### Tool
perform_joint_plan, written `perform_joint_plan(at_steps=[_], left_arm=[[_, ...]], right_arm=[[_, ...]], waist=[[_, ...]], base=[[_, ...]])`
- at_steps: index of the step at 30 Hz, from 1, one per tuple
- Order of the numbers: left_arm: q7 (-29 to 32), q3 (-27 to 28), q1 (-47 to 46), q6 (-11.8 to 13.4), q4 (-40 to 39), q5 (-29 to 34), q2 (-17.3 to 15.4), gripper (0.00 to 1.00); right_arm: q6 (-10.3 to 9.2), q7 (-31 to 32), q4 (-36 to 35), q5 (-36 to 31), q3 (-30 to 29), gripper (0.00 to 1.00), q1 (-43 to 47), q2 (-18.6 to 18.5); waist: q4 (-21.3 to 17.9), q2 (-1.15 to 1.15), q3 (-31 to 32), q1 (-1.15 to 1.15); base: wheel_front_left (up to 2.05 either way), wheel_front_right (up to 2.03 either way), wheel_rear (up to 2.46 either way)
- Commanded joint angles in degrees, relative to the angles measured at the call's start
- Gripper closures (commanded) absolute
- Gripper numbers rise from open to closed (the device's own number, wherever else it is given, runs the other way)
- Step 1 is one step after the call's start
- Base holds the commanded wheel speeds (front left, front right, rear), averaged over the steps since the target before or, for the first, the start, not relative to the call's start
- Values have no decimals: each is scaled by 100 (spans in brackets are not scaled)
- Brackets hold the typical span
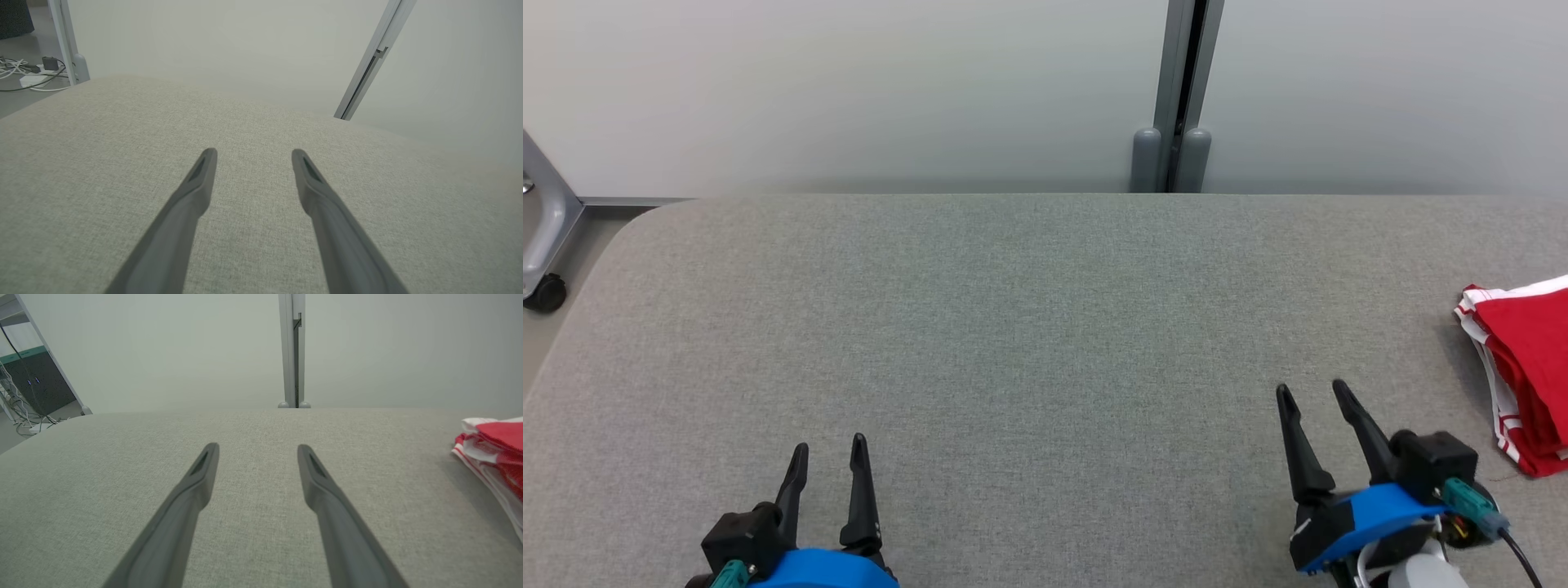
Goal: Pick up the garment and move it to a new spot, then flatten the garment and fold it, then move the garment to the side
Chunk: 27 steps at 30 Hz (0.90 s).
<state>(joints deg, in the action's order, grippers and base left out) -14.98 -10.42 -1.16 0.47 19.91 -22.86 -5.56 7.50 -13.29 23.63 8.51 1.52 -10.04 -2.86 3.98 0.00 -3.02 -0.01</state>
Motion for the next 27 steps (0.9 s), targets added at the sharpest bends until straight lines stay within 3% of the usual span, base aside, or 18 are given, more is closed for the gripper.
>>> perform_joint_plan(at_steps=[1,27], left_arm=[[-23,-23,36,-29,7,25,-10,0],[-27,145,41,-70,10,218,125,0]], right_arm=[[-2,-41,-31,95,-7,0,130,-14],[-1,-195,-6,357,106,0,236,-7]], waist=[[3,0,5,1],[-95,0,10,1]], base=[[0,0,0],[0,0,0]])
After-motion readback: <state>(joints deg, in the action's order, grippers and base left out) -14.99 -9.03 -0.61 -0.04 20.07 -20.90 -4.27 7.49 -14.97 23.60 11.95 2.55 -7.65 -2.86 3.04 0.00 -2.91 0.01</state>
